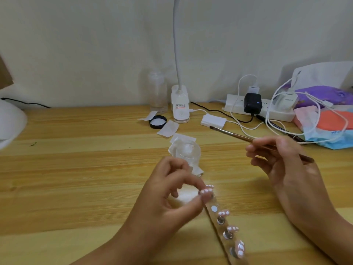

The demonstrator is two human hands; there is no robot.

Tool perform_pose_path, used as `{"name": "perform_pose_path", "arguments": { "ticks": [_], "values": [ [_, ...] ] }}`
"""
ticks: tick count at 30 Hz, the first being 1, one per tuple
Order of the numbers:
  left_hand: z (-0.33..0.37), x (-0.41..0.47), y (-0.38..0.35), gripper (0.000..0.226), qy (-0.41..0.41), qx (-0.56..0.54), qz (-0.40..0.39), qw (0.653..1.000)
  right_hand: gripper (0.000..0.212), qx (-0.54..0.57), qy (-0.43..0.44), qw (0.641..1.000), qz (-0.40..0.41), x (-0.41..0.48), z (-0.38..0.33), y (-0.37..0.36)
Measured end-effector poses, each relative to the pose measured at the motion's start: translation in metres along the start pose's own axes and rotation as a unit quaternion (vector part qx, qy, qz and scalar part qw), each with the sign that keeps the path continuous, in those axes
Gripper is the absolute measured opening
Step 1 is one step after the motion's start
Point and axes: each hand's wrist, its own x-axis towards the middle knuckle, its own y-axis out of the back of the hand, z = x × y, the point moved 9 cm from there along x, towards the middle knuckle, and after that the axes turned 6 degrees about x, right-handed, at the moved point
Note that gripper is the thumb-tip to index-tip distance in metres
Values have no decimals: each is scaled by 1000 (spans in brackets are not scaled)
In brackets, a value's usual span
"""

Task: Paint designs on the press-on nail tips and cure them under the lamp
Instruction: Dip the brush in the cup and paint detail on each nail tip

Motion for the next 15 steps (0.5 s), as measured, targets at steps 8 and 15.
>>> {"name": "perform_pose_path", "arguments": {
  "ticks": [8,15],
  "values": [
    [-11,3,-22,13,6,139,-86,986,48,-49,34,998,-21,-5,-5,-9],
    [-3,38,75,1,-11,163,83,983,61,-45,16,998,33,-1,-1,9]
  ]
}}
